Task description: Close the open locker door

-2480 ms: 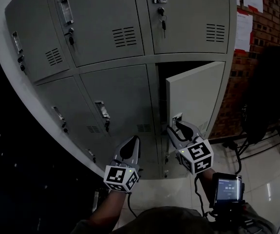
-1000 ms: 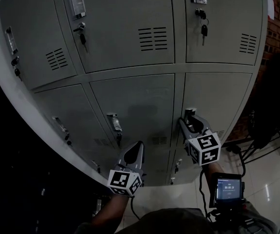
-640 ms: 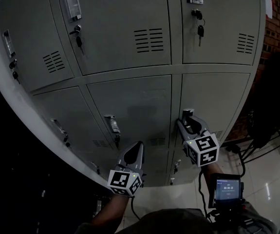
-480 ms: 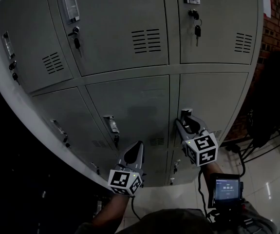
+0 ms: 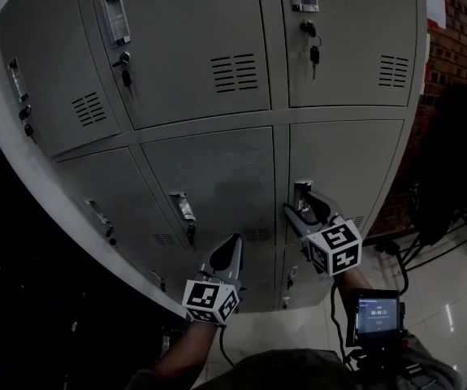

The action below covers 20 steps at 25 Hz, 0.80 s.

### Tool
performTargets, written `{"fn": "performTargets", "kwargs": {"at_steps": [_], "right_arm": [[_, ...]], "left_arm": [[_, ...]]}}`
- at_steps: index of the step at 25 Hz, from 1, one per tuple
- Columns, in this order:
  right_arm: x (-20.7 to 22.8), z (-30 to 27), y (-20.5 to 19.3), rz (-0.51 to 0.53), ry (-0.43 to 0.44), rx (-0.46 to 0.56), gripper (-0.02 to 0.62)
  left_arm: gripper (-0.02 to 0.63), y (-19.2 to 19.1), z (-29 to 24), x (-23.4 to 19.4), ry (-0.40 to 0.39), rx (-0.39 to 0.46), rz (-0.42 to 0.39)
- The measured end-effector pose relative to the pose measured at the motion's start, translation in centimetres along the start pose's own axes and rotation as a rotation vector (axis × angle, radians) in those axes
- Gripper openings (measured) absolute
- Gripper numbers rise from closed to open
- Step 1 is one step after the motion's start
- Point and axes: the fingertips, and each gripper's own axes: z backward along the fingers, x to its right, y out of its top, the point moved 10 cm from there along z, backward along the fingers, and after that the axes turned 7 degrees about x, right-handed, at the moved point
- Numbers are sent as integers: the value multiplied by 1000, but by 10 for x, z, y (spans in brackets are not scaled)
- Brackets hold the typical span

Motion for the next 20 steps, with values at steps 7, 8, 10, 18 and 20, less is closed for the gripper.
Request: {"fn": "performTargets", "kwargs": {"at_steps": [7,8,10,18,20], "right_arm": [[0,33,4,30,-53,0,119],[-1,39,4,36,-61,-2,90],[-3,51,4,47,-82,-5,36],[-7,110,9,56,-111,5,5],[-7,131,10,58,-109,13,5]], "left_arm": [[-11,4,-7,19,-38,-10,32],[-11,5,-8,23,-45,-11,36],[-11,7,-9,29,-60,-12,42],[-11,13,-4,75,-75,-21,43],[-11,16,3,95,-68,-26,37]]}}
